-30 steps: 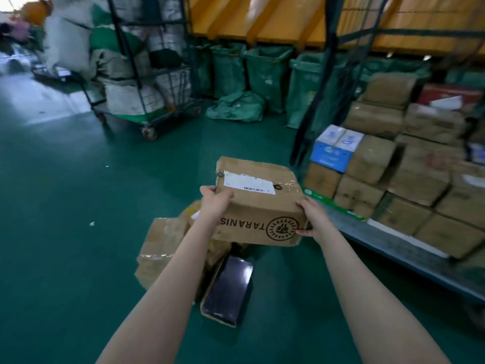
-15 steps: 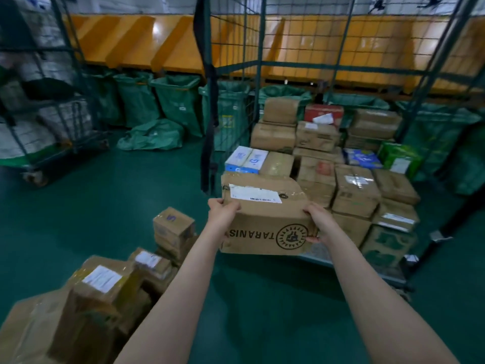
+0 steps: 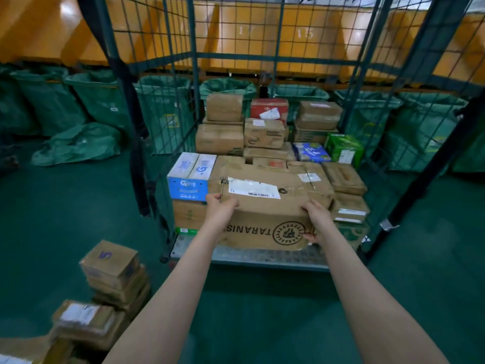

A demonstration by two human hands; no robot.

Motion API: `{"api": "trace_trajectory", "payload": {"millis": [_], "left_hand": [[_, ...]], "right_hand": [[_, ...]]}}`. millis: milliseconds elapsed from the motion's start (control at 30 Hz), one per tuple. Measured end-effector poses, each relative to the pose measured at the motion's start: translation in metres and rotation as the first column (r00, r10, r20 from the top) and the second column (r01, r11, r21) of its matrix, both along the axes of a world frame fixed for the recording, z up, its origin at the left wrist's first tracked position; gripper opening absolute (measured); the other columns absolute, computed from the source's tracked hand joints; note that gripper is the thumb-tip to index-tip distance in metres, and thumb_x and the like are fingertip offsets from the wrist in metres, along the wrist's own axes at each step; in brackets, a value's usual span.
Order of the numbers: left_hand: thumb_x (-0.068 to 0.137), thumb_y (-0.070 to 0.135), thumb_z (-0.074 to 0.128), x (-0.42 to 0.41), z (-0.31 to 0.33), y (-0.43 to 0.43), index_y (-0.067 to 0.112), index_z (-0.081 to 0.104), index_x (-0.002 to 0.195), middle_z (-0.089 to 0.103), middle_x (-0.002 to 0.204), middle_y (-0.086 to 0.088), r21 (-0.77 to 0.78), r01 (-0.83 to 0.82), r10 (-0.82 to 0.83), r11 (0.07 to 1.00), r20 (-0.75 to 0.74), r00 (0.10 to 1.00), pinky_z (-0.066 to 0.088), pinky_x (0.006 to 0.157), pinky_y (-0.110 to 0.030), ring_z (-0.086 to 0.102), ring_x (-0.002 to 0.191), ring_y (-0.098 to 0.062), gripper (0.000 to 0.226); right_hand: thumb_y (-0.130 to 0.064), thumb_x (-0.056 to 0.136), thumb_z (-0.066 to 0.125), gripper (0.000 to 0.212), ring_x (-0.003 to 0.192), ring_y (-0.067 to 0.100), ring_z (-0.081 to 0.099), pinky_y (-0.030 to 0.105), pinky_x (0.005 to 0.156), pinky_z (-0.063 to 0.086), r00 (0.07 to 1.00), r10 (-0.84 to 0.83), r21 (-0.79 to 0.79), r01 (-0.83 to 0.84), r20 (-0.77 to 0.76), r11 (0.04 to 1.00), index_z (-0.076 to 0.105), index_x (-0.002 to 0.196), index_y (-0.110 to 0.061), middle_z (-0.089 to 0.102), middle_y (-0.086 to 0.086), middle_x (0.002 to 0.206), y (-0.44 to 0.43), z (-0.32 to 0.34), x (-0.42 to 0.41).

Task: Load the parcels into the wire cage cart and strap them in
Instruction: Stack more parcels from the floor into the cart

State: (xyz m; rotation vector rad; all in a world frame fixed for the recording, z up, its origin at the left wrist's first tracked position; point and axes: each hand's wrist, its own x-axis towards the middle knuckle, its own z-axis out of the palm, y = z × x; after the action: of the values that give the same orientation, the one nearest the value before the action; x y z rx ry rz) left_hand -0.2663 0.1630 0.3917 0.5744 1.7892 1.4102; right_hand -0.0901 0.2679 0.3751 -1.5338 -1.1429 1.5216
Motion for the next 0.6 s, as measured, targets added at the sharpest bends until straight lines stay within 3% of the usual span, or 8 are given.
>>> {"api": "trace_trajectory", "payload": {"millis": [67,167,300,600], "left_hand": [[0.087,0.021,0.055,-0.007,-0.003,0.031,0.019,0.032,0.123,0.046,0.117,-0.006,-0.005,0.023,-0.023,1.0,-0.018,1.0,0.045,0.088,-0.039,0.046,0.102,-0.024,0.043],[0.089,0.016,0.053,-0.017,-0.002,0.074,0.015,0.03,0.13,0.046,0.113,-0.006,-0.006,0.067,-0.067,0.998,0.011,0.998,0.043,0.081,-0.035,0.046,0.096,-0.021,0.047],[0.092,0.015,0.05,-0.032,0.001,0.139,0.015,0.028,0.131,0.046,0.098,0.001,-0.009,0.147,-0.147,0.989,-0.002,0.989,0.041,0.063,-0.03,0.048,0.08,-0.013,0.045],[0.09,0.019,0.057,-0.036,-0.022,0.263,0.019,0.03,0.124,0.052,0.115,-0.007,-0.018,0.24,-0.239,0.971,0.05,0.97,0.045,0.058,-0.029,0.053,0.082,-0.014,0.043]], "right_hand": [[-0.026,0.095,0.046,0.044,0.117,0.031,0.044,0.047,0.091,0.046,0.999,-0.037,0.002,0.037,0.014,0.999,0.042,0.139,-0.029,0.042,0.007,0.136,0.026,-0.001,-0.004],[-0.026,0.094,0.047,0.048,0.124,0.033,0.042,0.047,0.091,0.045,0.997,-0.074,-0.025,0.075,0.029,0.997,0.039,0.142,-0.03,0.04,0.006,0.142,0.063,-0.003,-0.009],[-0.028,0.094,0.048,0.05,0.121,0.031,0.044,0.047,0.092,0.045,0.989,-0.15,-0.001,0.15,0.018,0.989,0.038,0.143,-0.032,0.04,0.004,0.142,0.117,0.001,-0.019],[-0.026,0.094,0.046,0.049,0.115,0.028,0.045,0.046,0.09,0.045,0.97,-0.237,-0.005,0.237,0.046,0.971,0.039,0.143,-0.031,0.042,0.004,0.141,0.216,-0.008,-0.013]]}}
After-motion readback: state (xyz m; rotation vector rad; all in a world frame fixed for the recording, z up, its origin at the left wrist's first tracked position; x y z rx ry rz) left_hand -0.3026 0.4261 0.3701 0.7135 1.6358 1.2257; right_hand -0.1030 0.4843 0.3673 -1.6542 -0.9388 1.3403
